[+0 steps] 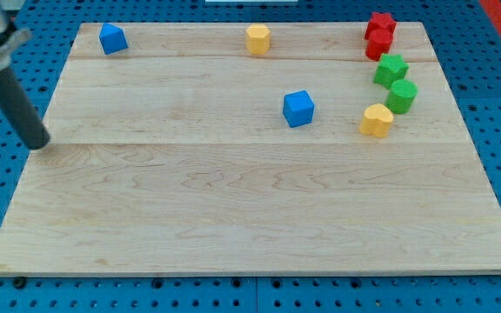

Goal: Move red circle on center left of the board

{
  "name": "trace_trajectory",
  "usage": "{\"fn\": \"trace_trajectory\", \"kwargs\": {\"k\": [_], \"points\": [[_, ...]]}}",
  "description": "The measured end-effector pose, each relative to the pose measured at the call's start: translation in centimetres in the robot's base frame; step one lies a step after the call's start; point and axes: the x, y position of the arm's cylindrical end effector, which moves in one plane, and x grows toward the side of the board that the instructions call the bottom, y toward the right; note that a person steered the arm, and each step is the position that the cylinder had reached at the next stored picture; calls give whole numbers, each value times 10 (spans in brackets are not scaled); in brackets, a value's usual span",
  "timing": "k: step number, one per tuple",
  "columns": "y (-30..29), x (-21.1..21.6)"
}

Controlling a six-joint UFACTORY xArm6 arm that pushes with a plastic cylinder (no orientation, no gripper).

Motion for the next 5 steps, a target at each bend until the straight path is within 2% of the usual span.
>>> {"fn": "trace_trajectory", "kwargs": {"k": [1, 2, 3, 5], "points": [[-5, 45], [86, 102], [180, 140], [390, 116]]}}
